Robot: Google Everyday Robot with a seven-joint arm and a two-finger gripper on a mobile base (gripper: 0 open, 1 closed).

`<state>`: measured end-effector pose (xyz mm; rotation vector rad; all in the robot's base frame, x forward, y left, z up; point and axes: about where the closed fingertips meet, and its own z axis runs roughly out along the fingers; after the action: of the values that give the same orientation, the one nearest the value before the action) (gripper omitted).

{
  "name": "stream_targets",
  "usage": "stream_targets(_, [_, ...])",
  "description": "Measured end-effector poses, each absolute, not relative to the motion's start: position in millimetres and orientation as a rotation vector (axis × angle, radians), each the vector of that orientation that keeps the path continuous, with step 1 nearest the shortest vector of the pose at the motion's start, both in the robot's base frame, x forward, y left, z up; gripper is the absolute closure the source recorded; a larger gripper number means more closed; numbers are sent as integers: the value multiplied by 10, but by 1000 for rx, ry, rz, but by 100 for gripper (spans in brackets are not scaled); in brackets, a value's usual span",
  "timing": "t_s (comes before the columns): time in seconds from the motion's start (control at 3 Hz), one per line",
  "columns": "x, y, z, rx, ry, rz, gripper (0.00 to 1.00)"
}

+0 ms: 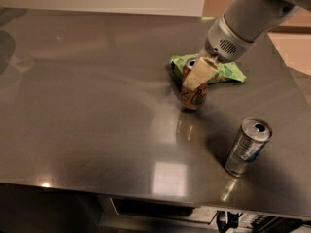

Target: Move orange can near green rice chip bag

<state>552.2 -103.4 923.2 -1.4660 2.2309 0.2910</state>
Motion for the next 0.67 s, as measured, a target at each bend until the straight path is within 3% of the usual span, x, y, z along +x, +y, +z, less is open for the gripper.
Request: stream_targets(0.67, [5741, -1552, 9089, -1308, 2266, 263, 59])
